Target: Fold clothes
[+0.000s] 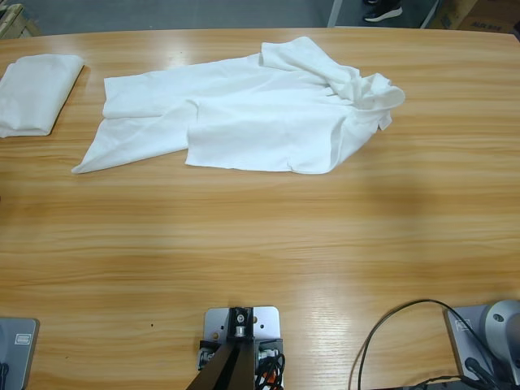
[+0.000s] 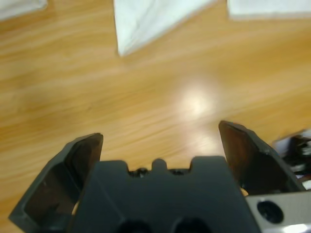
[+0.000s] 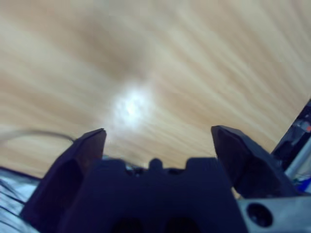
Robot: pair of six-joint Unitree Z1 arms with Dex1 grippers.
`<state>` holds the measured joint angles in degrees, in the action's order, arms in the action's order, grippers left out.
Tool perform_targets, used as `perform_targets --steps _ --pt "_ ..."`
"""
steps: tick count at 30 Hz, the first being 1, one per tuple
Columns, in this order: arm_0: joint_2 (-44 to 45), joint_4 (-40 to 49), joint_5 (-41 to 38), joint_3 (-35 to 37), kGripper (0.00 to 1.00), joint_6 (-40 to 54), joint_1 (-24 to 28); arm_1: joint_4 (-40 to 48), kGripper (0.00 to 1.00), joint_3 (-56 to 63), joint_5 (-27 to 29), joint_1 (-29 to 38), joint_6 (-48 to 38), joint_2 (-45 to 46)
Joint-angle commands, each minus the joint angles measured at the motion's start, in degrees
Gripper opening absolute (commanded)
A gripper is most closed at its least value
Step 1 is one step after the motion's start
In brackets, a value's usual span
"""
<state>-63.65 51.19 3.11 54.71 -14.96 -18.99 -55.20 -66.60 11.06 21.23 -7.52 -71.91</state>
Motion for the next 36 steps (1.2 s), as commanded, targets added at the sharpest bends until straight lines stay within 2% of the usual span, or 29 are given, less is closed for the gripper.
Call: perform_targets --steps 1,3,6,12,16,19,21,29,34,36 --pt "-12.0 0.6 -4.8 4.2 0.968 -19.0 0.2 0.3 1.000 -9.8 -10.8 -0.6 -24.0 -11.5" --pt "-12.4 -1.1 -4.0 3.8 0.968 -24.6 1.7 3.6 1.000 -10.3 -15.6 -0.6 -29.7 -13.6" --pt "-14.4 -3.4 -1.9 3.5 0.964 -29.8 2.8 6.7 1.000 -12.8 -17.4 -0.6 -32.6 -18.7" --pt "-22.3 -4.2 -1.3 3.7 0.964 -37.3 3.0 6.8 1.000 -19.9 -13.3 -0.2 -34.1 -34.9" --pt "-23.2 -5.9 -1.1 3.7 0.964 -37.4 3.0 6.8 0.992 -23.1 -9.6 1.3 -38.5 -44.7" --pt "-25.4 -7.3 -0.5 3.6 0.965 -37.1 3.0 6.6 0.982 -25.4 -9.4 1.3 -39.1 -50.0" --pt "-28.5 -9.3 -0.6 3.7 1.000 -36.4 3.0 6.6 0.982 -26.3 -9.3 1.3 -39.3 -51.5" --pt "-38.7 -14.0 -1.5 4.9 1.000 -33.6 2.4 5.7 0.991 -28.7 -9.5 1.3 -40.9 -55.9" --pt "-41.7 -15.1 -2.2 5.0 0.850 -33.0 2.3 1.9 0.982 -29.9 -8.0 1.3 -40.9 -59.1" --pt "-42.2 -16.8 -2.1 4.7 0.849 -33.0 2.3 1.2 0.981 -30.0 -8.0 1.3 -41.4 -59.6"
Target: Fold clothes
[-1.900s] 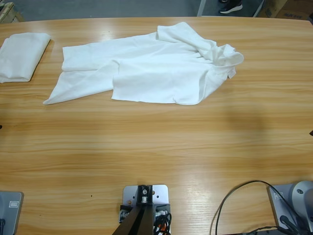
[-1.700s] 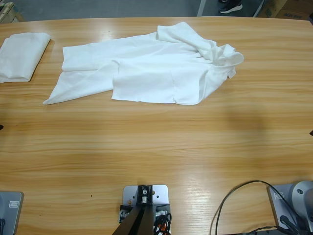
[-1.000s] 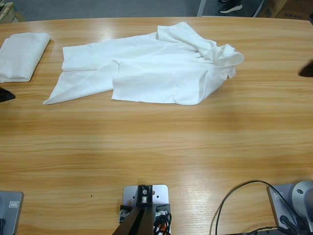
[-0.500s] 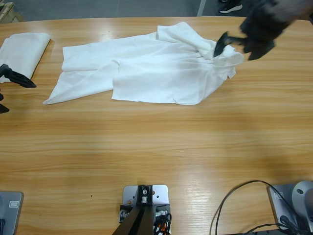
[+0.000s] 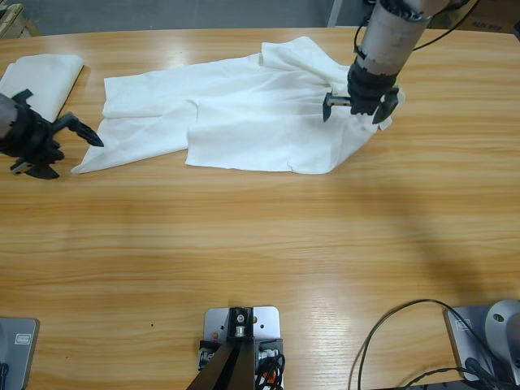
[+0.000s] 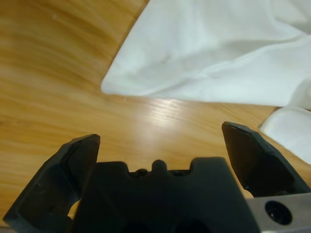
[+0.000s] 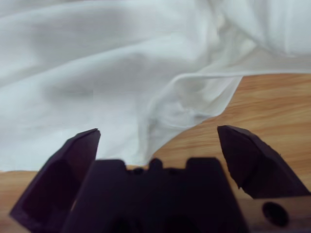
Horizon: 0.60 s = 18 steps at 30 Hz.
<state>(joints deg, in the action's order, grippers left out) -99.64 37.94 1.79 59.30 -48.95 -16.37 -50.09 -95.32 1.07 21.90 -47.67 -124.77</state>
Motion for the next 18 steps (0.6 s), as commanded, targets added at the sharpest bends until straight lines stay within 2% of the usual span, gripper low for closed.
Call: perform_targets --steps 1,5,6,7,9,10,11,13,14,15,18 --pt "-6.3 -4.4 -0.9 0.0 0.849 1.0 -0.3 -4.1 0.964 -1.3 2.0 0.6 -1.3 -7.0" --pt "-6.2 -5.8 -0.9 0.5 0.835 1.8 -0.3 -4.2 0.891 -2.3 2.1 0.6 -1.5 -7.2" --pt "-6.0 -5.8 -0.9 0.6 0.826 2.0 -0.4 -4.2 0.822 -2.3 2.2 0.6 -1.5 -7.2" --pt "-5.8 -5.8 -0.9 0.6 0.826 2.0 -0.4 -4.2 0.695 -2.3 2.3 0.6 -1.5 -7.3" --pt "-5.3 -5.7 -1.4 0.2 0.821 1.6 -0.5 -4.3 0.592 -1.9 2.3 0.6 -1.4 -7.9" --pt "-5.0 -5.5 -1.9 -0.1 0.818 1.4 -0.5 -4.3 0.480 -1.8 2.3 0.6 -1.4 -8.0" --pt "-4.7 -5.3 -2.1 -0.4 0.792 1.4 -0.6 -4.3 0.314 -1.7 2.3 0.7 -1.4 -8.0" --pt "-3.6 -5.1 -2.0 -0.9 0.738 1.8 -0.9 -4.6 0.110 -1.4 2.6 1.0 -1.4 -8.1" --pt "-2.7 -5.1 -1.8 -1.2 0.738 1.8 -0.9 -5.0 0.053 -1.5 3.0 1.3 -1.4 -8.2" --pt "-2.1 -5.1 -1.7 -1.2 0.738 1.8 -1.0 -6.1 0.000 -1.8 4.2 1.7 -1.4 -8.4" --pt "-0.6 -5.1 -1.6 -1.1 0.743 1.5 -1.0 -12.5 0.000 -4.2 7.5 3.0 -1.4 -10.0"
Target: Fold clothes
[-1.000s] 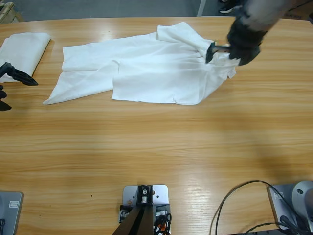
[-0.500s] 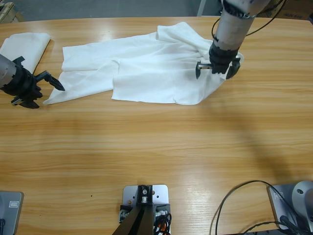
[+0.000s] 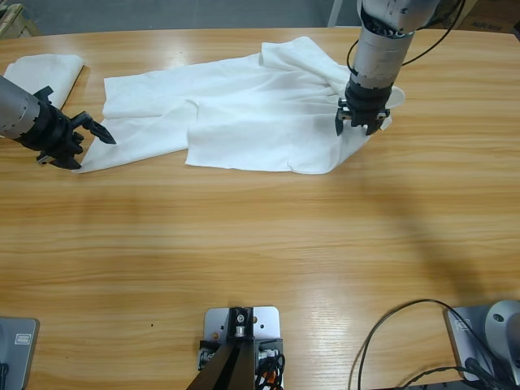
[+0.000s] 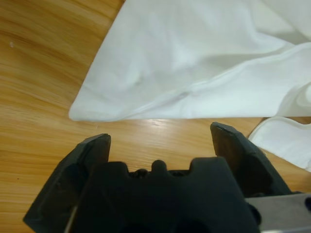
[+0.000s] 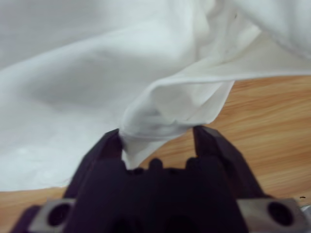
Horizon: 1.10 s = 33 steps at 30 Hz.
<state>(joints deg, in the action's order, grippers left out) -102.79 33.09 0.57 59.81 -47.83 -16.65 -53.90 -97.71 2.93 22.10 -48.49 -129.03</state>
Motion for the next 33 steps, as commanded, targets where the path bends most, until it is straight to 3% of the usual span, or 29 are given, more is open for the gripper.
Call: perform_targets --steps 1,11,19,26,33 --pt "2.8 -0.2 -0.4 -1.7 0.745 0.2 -0.8 -10.8 0.000 -2.3 6.1 3.2 -0.3 -6.3" --pt "6.5 0.9 -0.4 -4.6 0.752 0.0 -2.8 -12.8 0.000 6.7 9.5 2.0 3.0 0.9" --pt "9.4 0.9 -0.4 -9.1 0.761 0.1 -3.0 -14.2 0.000 16.6 17.9 -0.6 9.2 2.1" --pt "11.8 0.9 -0.3 -11.4 0.761 -0.1 -3.6 -15.3 0.000 16.7 25.8 -5.1 23.0 -0.1" --pt "14.5 0.9 -0.3 -13.8 0.784 -0.5 -4.6 -15.6 0.000 16.3 34.9 -10.0 27.4 -2.9"
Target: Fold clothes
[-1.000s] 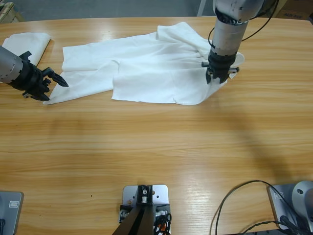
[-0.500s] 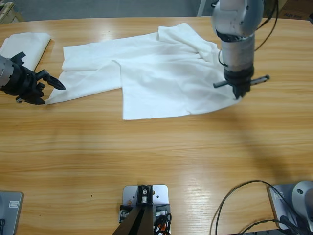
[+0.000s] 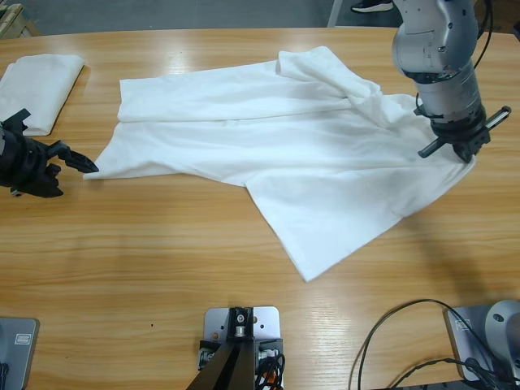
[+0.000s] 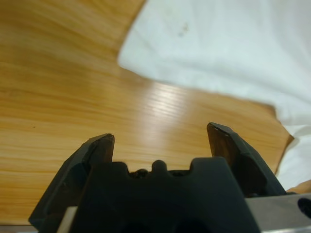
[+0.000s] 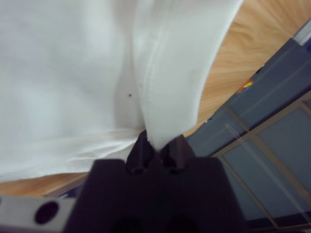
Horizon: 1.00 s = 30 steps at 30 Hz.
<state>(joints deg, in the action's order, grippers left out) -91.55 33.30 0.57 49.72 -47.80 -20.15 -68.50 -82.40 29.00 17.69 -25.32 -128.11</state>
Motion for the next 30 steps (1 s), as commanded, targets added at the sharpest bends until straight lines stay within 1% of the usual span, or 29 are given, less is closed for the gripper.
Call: perform_targets --steps 1,2,3,4,5,7,8,10,11,13,16,17,19,20,22,25,26,28,29,30 --pt "3.7 0.7 -0.3 -4.2 0.791 -0.8 -1.2 -1.2 0.000 0.5 8.9 -6.0 4.1 -3.8" --pt "4.0 0.7 -0.3 -4.5 0.797 -0.9 -1.4 -2.4 0.150 -0.3 7.1 -6.0 3.4 -2.7" --pt "4.2 0.7 -0.3 -4.7 0.834 -1.2 -1.5 -3.8 0.731 -0.7 6.3 -5.7 1.1 -1.1" --pt "4.3 0.7 -0.3 -4.9 0.881 -1.5 -1.6 -5.4 0.957 -0.7 6.1 -5.5 -2.1 0.8" --pt "4.2 0.7 -0.3 -5.0 0.888 -1.8 -1.6 -7.2 0.989 -0.6 4.7 -5.4 -5.2 3.8" --pt "4.1 0.6 -0.3 -5.2 0.919 -2.1 -2.1 -7.3 1.000 0.3 -1.1 -5.1 -5.4 10.3" --pt "4.1 0.6 -0.3 -5.1 0.922 -2.3 -2.3 -6.6 1.000 0.8 -5.6 -4.5 -4.4 14.6" --pt "4.4 -0.1 -0.2 -4.5 0.925 -2.4 -2.4 -5.1 1.000 0.6 -13.1 -3.1 -1.4 20.3" --pt "4.9 -1.4 -0.3 -4.0 0.922 -2.3 -2.4 -4.4 1.000 0.1 -17.8 -1.9 0.8 22.8" --pt "4.8 -5.2 -1.4 -3.2 0.922 -1.8 -2.6 -2.4 1.000 0.3 -23.1 1.8 1.2 26.4" --pt "2.9 -6.3 -1.8 -2.6 0.922 -1.5 -6.0 3.4 1.000 5.7 -26.2 6.9 -3.1 30.4" --pt "2.7 -6.3 -1.8 -3.0 0.924 -1.3 -7.2 6.8 0.993 8.6 -27.3 9.5 -3.5 31.8" --pt "1.5 -6.5 -1.8 -3.2 0.924 0.9 -9.6 13.0 0.996 13.8 -30.2 12.9 -3.5 31.7" --pt "0.5 -6.9 -1.9 -3.1 0.923 3.1 -10.6 15.9 0.998 16.6 -30.4 14.8 -3.5 30.5" --pt "-2.0 -8.6 -3.6 -2.7 0.927 8.6 -11.8 20.0 1.000 20.9 -30.7 16.8 -3.5 29.9" --pt "-4.8 -12.3 -4.4 -1.8 0.949 9.9 -11.8 25.5 1.000 24.4 -31.0 17.6 -2.9 30.4" --pt "-6.2 -12.5 -4.2 -0.5 0.967 10.5 -11.8 27.3 0.987 24.6 -31.0 18.0 -2.6 30.0" --pt "-10.4 -12.5 -4.0 3.8 0.968 13.8 -11.8 31.8 0.891 25.6 -31.4 19.5 -2.8 29.6" --pt "-11.9 -12.5 -3.6 5.3 0.962 15.1 -11.8 33.5 0.885 25.9 -32.0 20.3 -3.0 29.4" --pt "-13.7 -12.5 -3.5 7.1 0.945 16.5 -11.8 35.1 0.856 26.3 -32.8 21.4 -3.2 28.8"
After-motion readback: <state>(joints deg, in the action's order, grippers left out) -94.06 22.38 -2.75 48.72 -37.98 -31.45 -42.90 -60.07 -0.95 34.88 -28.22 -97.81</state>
